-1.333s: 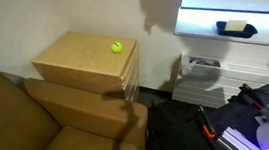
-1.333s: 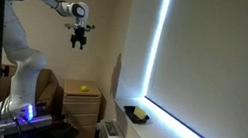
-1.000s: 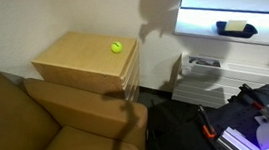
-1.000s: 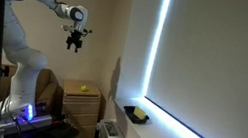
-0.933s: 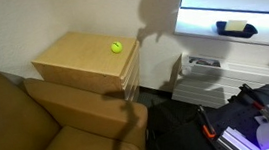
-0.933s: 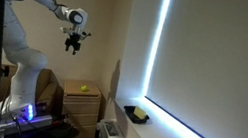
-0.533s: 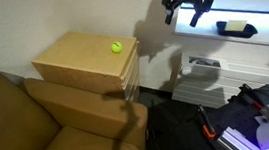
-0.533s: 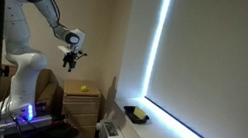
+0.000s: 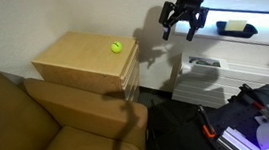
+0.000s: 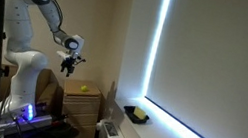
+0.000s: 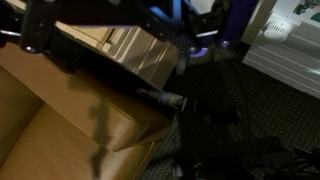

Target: Open the topmost drawer

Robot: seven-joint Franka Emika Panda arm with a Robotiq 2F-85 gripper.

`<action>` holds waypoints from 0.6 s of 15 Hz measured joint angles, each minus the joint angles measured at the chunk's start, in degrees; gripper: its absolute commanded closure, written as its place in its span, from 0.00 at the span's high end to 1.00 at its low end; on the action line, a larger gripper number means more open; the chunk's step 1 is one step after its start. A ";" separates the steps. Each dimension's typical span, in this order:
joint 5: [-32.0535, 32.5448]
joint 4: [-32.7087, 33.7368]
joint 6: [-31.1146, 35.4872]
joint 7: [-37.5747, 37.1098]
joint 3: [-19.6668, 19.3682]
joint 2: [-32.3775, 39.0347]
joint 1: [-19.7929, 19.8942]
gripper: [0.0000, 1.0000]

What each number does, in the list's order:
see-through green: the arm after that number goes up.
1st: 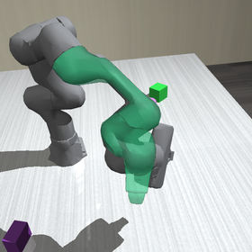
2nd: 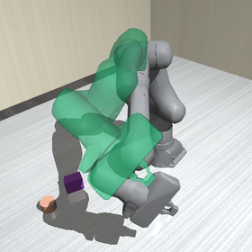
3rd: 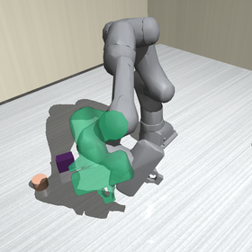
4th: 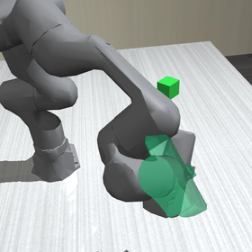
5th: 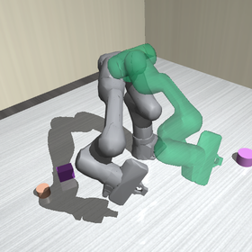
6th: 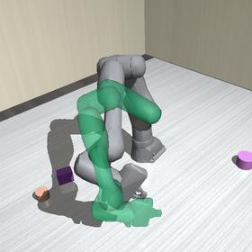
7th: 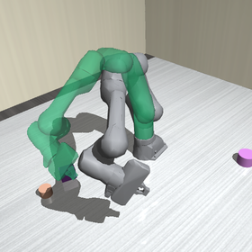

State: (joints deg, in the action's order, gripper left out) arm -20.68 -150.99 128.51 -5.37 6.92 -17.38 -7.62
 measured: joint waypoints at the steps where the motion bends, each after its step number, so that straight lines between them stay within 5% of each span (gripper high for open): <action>1: -1.01 -0.15 1.13 -0.19 -0.10 0.85 0.00 1.00; 9: -7.57 3.37 36.08 -6.35 2.63 27.64 -2.82 1.00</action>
State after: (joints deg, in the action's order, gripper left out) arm -28.25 -147.62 164.58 -11.72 9.55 10.26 -10.44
